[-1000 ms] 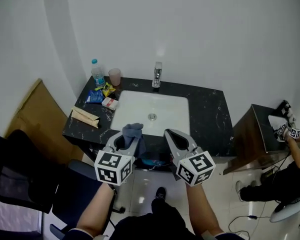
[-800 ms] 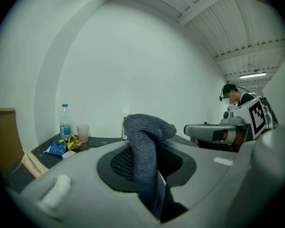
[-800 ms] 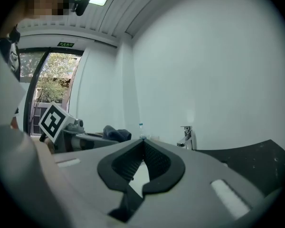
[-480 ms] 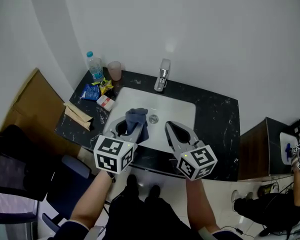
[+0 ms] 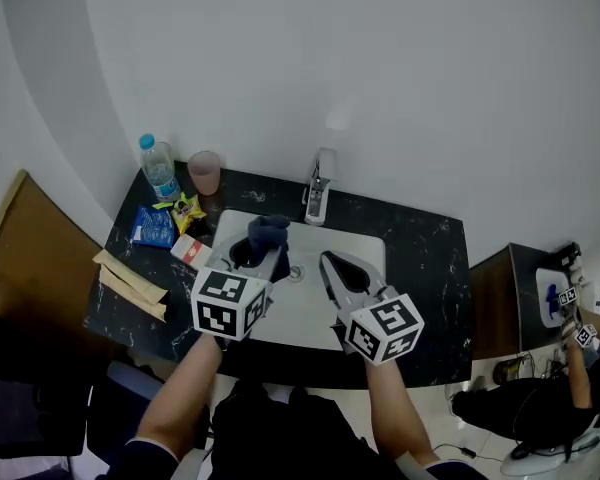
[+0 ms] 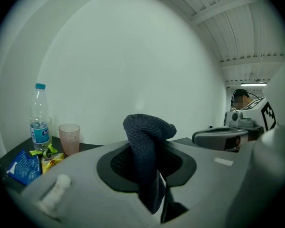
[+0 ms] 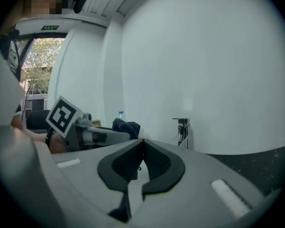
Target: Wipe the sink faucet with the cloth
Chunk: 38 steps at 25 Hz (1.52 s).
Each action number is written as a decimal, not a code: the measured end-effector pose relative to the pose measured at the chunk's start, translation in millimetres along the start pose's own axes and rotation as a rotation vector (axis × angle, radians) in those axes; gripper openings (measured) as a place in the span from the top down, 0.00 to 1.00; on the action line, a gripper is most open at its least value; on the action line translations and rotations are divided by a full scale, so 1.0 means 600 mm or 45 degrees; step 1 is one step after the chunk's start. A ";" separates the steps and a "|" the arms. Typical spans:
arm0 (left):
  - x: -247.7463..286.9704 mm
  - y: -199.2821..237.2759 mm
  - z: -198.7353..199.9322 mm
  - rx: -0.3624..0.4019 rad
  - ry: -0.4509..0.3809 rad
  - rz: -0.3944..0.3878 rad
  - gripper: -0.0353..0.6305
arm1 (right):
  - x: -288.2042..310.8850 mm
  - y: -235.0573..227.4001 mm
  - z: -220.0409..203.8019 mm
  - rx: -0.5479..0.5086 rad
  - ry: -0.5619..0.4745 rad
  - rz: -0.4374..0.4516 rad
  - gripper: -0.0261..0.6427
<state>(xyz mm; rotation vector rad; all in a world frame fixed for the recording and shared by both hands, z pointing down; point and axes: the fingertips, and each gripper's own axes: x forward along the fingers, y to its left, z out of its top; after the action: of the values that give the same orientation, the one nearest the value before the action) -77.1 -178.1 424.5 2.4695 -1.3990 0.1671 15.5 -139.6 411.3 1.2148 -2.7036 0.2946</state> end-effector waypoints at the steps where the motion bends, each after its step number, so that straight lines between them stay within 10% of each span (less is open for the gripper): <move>1: 0.016 0.015 0.001 -0.014 0.003 -0.005 0.81 | 0.008 -0.006 -0.001 -0.003 0.009 -0.018 0.95; 17: 0.319 0.156 0.006 -0.140 -0.050 0.173 0.81 | 0.043 -0.135 -0.064 0.107 0.144 -0.120 0.95; 30: 0.360 0.114 -0.033 -0.639 -0.061 -0.107 0.81 | 0.053 -0.165 -0.077 0.139 0.163 -0.155 0.95; 38: 0.344 0.101 0.033 -0.669 -0.187 -0.185 0.81 | 0.042 -0.162 -0.066 0.130 0.145 -0.173 0.95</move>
<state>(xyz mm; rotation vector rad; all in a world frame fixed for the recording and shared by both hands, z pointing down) -22.5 -382.5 468.0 2.1542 -1.1268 -0.3736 74.9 -211.2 466.5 1.3575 -2.5235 0.4736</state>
